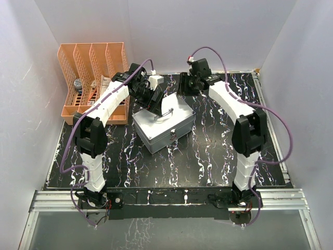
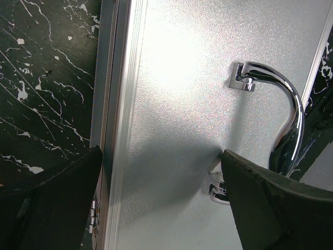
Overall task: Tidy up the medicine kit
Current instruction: Close the medicine box at the center of the board.
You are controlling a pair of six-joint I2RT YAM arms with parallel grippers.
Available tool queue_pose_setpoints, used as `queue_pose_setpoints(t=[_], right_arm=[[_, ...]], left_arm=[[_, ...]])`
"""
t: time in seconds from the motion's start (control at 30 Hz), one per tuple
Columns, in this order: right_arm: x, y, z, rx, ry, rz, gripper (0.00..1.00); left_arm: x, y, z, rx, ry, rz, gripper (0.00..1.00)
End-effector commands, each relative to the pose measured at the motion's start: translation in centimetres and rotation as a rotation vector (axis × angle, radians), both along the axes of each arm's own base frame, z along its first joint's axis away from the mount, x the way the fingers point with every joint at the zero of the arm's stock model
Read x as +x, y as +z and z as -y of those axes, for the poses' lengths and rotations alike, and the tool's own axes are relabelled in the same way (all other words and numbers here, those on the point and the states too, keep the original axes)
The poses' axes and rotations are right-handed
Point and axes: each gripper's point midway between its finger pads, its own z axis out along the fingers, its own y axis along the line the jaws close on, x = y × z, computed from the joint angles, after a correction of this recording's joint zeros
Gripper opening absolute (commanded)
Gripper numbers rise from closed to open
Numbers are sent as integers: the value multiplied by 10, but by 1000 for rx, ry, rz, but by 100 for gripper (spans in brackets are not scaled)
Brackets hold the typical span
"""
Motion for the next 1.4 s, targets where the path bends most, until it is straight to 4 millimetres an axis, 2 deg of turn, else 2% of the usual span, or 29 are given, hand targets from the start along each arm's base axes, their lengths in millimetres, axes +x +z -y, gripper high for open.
queue_pose_setpoints(t=[0.0, 0.07, 0.17, 0.23, 0.3, 0.4, 0.47, 0.57, 0.63, 0.73, 0.83, 0.93, 1.27, 1.37], right_arm=[[-8, 55, 90, -221, -277, 178, 65], [-30, 77, 104, -218, -312, 229, 95], [-62, 88, 112, -158, -342, 265, 98], [-86, 84, 112, -101, -341, 258, 98], [-106, 83, 107, -31, -328, 246, 98], [-141, 81, 86, 77, -180, 238, 98], [-164, 73, 76, 102, -61, 235, 95], [-194, 50, 72, 76, 77, 221, 74], [-210, 33, 73, 47, 142, 192, 69], [-229, 17, 60, 90, 276, 182, 63], [-232, 1, 54, 117, 315, 184, 46], [-224, -10, 52, 130, 301, 212, 31], [-202, -32, 26, 195, 359, 203, 32], [-196, -46, 20, 172, 388, 166, 29]], left_arm=[[-19, -10, -2, 45, -15, -71, 95], [-20, -11, -3, 50, -13, -73, 95], [-22, -11, -4, 51, -11, -74, 95], [-22, -11, -4, 52, -9, -77, 95], [-22, -11, -4, 52, -9, -77, 95], [-23, -12, -3, 49, -12, -83, 95], [-23, -12, -2, 45, -16, -84, 95], [-22, -11, -2, 41, -17, -82, 95], [-21, -11, -1, 39, -18, -80, 95], [-21, -10, -1, 36, -24, -77, 95], [-22, -9, 0, 35, -27, -75, 95], [-22, -7, 0, 32, -29, -72, 94], [-26, -7, -1, 31, -39, -79, 94], [-26, -9, -1, 29, -40, -86, 94]])
